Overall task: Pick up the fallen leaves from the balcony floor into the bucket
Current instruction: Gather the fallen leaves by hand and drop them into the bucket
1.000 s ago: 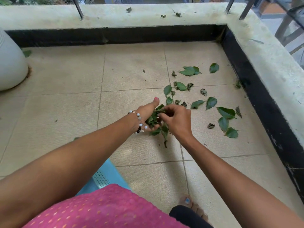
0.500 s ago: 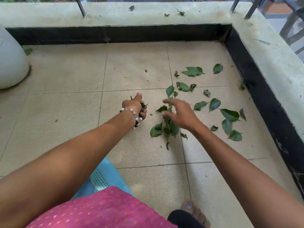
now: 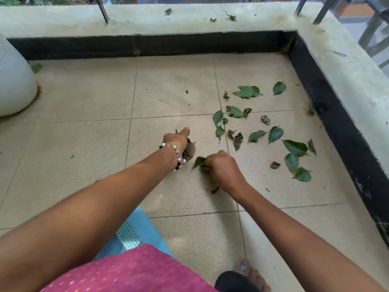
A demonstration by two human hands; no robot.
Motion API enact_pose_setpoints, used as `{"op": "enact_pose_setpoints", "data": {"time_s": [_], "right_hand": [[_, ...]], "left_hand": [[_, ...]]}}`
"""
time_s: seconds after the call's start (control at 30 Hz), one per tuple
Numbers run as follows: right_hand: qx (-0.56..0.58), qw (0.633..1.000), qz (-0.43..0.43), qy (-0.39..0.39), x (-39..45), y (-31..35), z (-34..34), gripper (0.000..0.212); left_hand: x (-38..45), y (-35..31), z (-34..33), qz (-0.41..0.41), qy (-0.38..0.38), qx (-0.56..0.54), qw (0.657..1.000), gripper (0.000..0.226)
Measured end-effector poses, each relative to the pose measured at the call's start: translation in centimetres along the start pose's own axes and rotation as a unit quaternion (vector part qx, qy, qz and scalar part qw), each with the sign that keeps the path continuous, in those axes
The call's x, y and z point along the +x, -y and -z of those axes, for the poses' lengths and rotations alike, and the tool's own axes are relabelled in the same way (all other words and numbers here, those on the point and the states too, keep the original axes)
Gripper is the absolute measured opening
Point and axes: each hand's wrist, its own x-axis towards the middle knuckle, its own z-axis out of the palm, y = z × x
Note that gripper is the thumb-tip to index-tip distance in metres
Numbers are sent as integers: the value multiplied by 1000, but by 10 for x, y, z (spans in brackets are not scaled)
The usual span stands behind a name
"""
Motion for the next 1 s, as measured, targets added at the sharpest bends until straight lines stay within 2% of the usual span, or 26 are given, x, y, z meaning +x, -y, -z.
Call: {"op": "enact_pose_setpoints", "data": {"time_s": [0.03, 0.1, 0.17, 0.2, 0.3, 0.37, 0.47, 0.53, 0.6, 0.67, 0.73, 0.8, 0.83, 0.9, 0.93, 0.97, 1.0], "right_hand": [[88, 994, -60, -31, 1, -2, 9, 18], [289, 936, -184, -84, 3, -3, 31, 19], [395, 881, -221, -138, 4, -3, 48, 19], [405, 875, -218, -153, 5, -1, 53, 18], [375, 888, -207, -168, 5, 14, 54, 20], [366, 888, -197, -196, 2, 21, 48, 20], [276, 927, -122, -222, -5, 22, 42, 21], [212, 959, -54, -182, -7, 16, 42, 20], [188, 976, -2, -110, -10, 11, 42, 19], [159, 986, 18, -35, -11, 7, 41, 23], [108, 994, -1, 36, -12, 3, 44, 33], [119, 990, -23, 75, -13, -5, 52, 38], [183, 980, -38, 73, -15, -9, 58, 36], [372, 924, -86, 15, -19, -16, 69, 27], [424, 897, -121, -33, -22, -20, 72, 22], [419, 891, -160, -67, -24, -25, 72, 18], [371, 903, -203, -76, -27, -29, 69, 18]], "left_hand": [[-2, 0, 0, 2, -1, 8, 1000, 39], [-6, 2, -3, 10, 13, 17, 1000, 38], [-14, 2, -8, 19, 42, 16, 999, 32], [-19, 1, -13, 22, 53, 16, 998, 32], [-27, 3, -26, 47, 84, -15, 995, 45], [-30, 4, -33, 69, 95, -20, 993, 43], [-36, 10, -39, 88, 110, 3, 990, 59], [-38, 12, -43, 104, 118, -24, 987, 63], [-37, 11, -42, 90, 113, -56, 988, 50], [-28, 12, -42, 68, 92, -58, 992, 41], [-22, 14, -40, 41, 55, -36, 997, 39], [-20, 15, -38, 14, 46, -13, 999, 33], [-19, 15, -38, 5, 40, -6, 999, 32], [-20, 13, -35, -16, 34, 0, 999, 28], [-18, 13, -33, -20, 37, -10, 999, 28], [-16, 12, -30, -18, 43, -27, 999, 28], [-14, 10, -28, -20, 49, -39, 998, 27]]}}
